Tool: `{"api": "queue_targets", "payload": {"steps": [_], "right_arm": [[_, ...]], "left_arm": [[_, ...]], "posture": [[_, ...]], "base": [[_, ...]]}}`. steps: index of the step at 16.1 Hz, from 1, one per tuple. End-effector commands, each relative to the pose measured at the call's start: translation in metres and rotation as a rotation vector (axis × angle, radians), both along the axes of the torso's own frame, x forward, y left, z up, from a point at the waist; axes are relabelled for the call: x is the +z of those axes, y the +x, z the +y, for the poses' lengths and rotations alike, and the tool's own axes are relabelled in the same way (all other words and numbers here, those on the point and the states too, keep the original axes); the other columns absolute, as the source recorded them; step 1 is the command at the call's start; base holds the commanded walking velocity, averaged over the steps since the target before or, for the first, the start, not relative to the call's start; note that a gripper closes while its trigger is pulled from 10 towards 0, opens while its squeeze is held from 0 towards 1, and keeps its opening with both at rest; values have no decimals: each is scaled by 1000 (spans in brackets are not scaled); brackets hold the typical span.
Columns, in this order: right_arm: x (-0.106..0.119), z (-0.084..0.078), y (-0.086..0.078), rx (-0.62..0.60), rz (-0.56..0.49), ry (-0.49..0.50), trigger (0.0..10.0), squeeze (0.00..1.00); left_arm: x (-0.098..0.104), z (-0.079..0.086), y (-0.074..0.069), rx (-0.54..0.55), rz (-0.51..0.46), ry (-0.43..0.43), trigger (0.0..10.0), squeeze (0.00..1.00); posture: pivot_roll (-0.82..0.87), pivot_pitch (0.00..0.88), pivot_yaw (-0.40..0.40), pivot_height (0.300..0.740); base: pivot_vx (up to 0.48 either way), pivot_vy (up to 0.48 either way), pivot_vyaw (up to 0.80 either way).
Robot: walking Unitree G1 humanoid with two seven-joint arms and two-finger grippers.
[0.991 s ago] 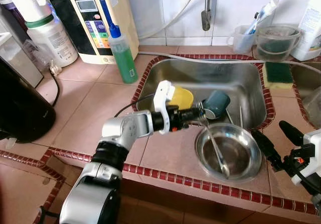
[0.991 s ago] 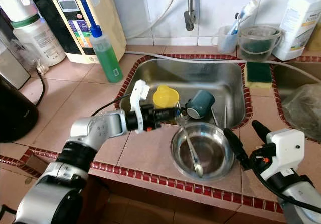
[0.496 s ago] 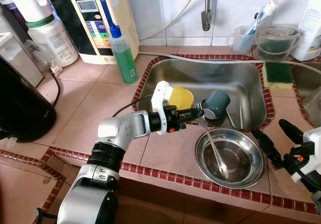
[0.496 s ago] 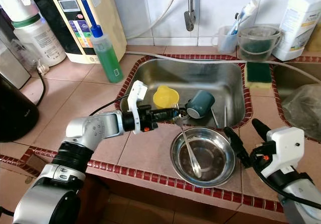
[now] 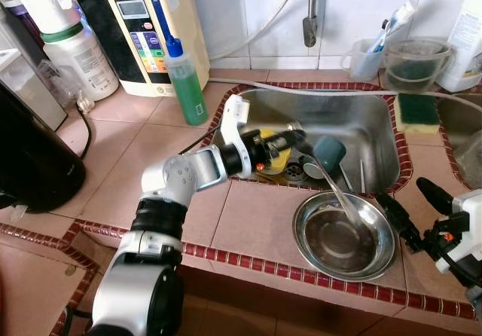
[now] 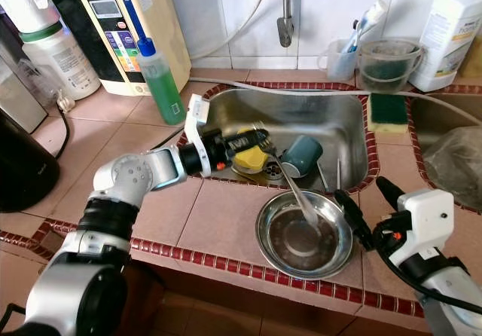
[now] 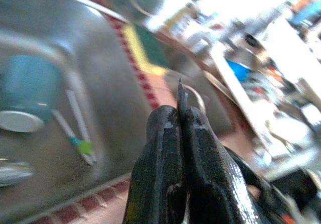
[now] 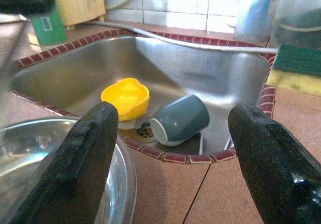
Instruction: Kitchen organization
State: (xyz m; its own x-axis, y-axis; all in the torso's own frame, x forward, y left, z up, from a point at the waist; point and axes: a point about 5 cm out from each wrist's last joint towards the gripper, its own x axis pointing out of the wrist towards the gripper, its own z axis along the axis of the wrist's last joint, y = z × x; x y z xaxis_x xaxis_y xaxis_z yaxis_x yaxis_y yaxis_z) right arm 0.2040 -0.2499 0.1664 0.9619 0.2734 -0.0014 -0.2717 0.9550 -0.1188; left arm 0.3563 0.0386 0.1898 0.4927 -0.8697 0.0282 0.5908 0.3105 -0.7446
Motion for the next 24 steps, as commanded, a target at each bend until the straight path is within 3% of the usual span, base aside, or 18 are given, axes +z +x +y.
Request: {"api": "queue_targets", "payload": {"steps": [1,4,6,9,11,15,20,24], "right_arm": [[0,5,1,15,-7,10,10000,0],[7,14,7,5,-57,80,10000,0],[11,25,9,36,-74,123,10000,0],[15,30,10,50,-78,187,10000,0],[19,36,12,58,-88,248,10000,0],[24,51,10,76,-74,346,10000,0],[34,61,-2,76,-46,414,10000,0],[35,63,-25,95,3,377,10000,0]], "left_arm": [[1,7,7,68,8,11,10000,0],[-2,15,17,197,23,55,10000,0],[-6,32,30,381,84,72,10000,0],[-12,42,38,519,93,149,10000,0],[-13,48,42,604,109,151,10000,0],[-11,54,49,755,-11,318,10000,0],[-12,48,49,788,-178,489,10000,0],[-33,38,41,722,-204,586,10000,0]], "posture": [[-241,48,175,732],[-241,50,175,732],[-240,50,170,732],[-243,47,167,732],[-248,46,166,732],[-256,62,161,732],[-272,115,170,732],[-303,173,193,732]], "base": [[0,0,0],[0,0,0],[0,0,0],[0,0,0],[0,0,0],[0,0,0],[0,0,0],[0,0,0]]}}
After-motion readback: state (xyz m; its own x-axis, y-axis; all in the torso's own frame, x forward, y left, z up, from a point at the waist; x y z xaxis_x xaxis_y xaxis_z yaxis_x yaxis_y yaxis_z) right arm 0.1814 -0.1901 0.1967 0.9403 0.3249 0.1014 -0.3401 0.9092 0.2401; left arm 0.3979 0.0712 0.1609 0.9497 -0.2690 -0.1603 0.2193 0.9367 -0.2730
